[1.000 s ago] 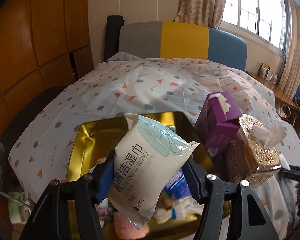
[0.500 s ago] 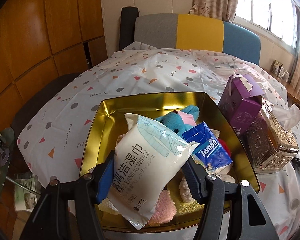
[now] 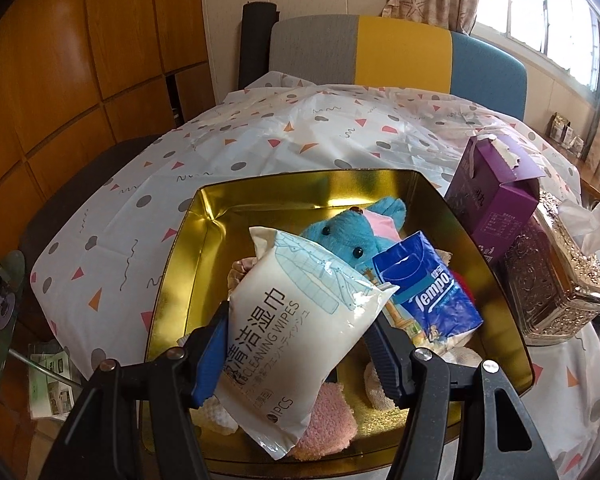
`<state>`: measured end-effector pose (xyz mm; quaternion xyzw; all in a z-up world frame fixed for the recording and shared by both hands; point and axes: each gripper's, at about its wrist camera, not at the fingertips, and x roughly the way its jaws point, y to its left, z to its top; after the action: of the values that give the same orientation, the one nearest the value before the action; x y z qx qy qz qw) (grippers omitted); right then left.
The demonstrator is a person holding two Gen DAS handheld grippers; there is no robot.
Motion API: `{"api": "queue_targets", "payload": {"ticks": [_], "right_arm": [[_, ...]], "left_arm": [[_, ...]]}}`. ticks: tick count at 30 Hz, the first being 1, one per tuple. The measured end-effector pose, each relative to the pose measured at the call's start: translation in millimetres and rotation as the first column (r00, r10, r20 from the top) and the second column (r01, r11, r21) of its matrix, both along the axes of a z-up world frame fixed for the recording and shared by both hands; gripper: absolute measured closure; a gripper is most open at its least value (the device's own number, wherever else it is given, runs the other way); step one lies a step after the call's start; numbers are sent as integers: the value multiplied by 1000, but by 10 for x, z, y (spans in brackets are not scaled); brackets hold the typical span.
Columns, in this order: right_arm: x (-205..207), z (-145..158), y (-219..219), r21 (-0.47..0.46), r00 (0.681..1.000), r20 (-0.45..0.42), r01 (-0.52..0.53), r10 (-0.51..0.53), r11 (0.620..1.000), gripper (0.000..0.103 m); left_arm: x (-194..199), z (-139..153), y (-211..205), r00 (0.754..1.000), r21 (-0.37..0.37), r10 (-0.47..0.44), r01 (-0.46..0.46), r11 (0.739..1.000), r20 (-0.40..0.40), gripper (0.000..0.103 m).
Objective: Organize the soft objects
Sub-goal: 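Carry the wipes pack into the gold tray and release it with the left gripper, then lift the white sponge and release it into the gold tray with the right gripper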
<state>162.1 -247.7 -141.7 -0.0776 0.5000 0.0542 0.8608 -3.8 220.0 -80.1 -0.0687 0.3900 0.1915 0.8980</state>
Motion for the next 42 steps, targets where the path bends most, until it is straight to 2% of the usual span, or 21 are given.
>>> {"api": "queue_targets", "payload": {"ticks": [6, 9, 12, 14, 16, 17, 25, 32, 42], "right_arm": [[7, 0, 0, -2, 1000, 0, -3, 3, 1000, 34], [12, -4, 2, -3, 1000, 1, -4, 4, 1000, 35], [15, -5, 4, -2, 1000, 0, -4, 4, 1000, 35], [17, -5, 8, -3, 1000, 0, -4, 4, 1000, 35], [22, -5, 4, 0, 1000, -1, -4, 4, 1000, 35], [25, -6, 3, 1, 1000, -1, -3, 3, 1000, 34], [19, -4, 7, -2, 1000, -1, 0, 0, 1000, 35], [19, 0, 7, 0, 1000, -7, 13, -13, 1000, 35], [143, 73, 80, 16, 982, -78, 172, -170, 985, 42]], "left_arm": [[151, -104, 58, 1000, 5, 15, -15, 1000, -22, 39], [289, -197, 120, 998, 46, 38, -36, 998, -47, 38], [373, -220, 228, 996, 24, 65, -64, 998, -58, 35], [345, -158, 247, 996, 27, 80, -79, 997, -37, 31], [274, -70, 229, 996, 46, 88, -88, 995, 2, 20], [239, -23, 220, 996, 50, 88, -89, 995, 18, 19], [14, 317, 96, 993, 57, 49, -55, 997, 105, 18], [-143, 484, -26, 990, 59, 15, -24, 998, 137, 16], [-280, 492, -113, 990, 56, -12, 4, 998, 138, 16]]}}
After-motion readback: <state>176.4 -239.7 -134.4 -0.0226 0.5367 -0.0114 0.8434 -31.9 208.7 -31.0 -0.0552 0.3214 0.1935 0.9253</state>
